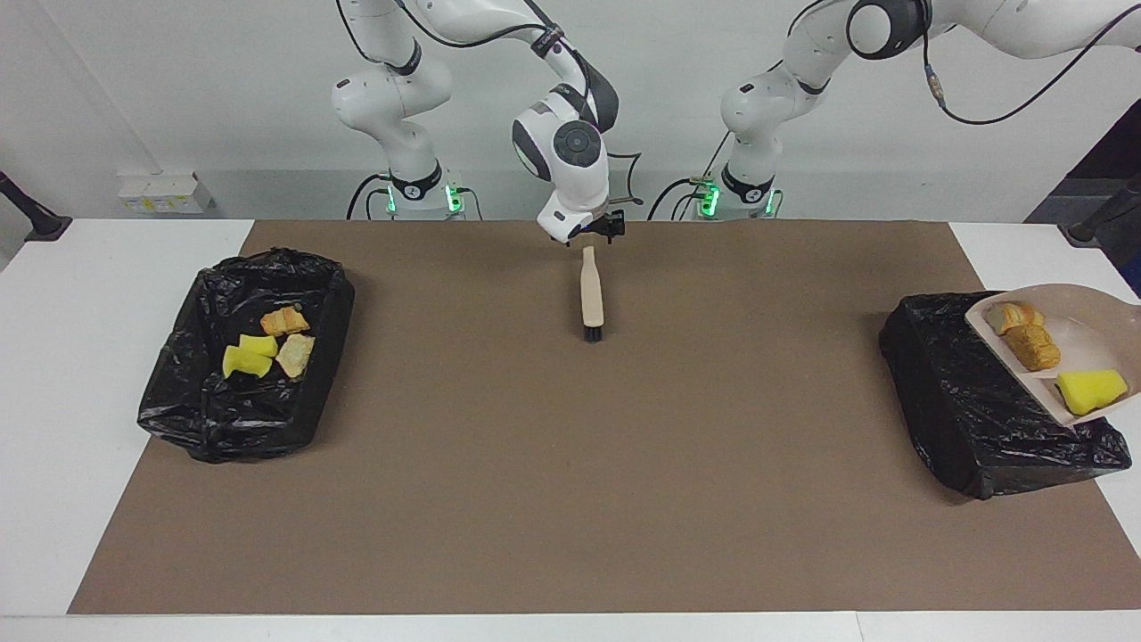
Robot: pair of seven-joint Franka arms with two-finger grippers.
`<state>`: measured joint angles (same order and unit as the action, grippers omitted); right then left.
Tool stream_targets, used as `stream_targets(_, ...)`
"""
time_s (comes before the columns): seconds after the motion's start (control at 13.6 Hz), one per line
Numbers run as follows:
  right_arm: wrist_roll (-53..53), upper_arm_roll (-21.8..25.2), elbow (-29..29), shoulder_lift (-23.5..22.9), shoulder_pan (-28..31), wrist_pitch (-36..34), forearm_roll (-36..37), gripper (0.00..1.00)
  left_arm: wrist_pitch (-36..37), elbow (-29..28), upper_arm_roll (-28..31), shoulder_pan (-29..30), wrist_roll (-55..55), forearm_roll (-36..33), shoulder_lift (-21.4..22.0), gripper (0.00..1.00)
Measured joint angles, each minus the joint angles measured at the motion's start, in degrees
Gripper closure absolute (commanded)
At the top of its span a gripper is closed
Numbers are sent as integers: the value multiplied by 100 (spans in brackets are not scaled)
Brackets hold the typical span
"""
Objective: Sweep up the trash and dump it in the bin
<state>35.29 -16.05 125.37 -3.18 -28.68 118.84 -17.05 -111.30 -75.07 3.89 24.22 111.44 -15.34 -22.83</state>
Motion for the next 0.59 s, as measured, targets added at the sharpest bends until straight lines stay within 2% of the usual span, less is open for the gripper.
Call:
stream_targets(0.29,-85,34,-129,570,924,-700,712,0,-51,-219,-45,-313,-140,-991,-70,100)
stream_targets(0.59,-193,60,-247,956,1483,-1198,1263,0,56,-257,-14,-392,-322,-1373,-31,100)
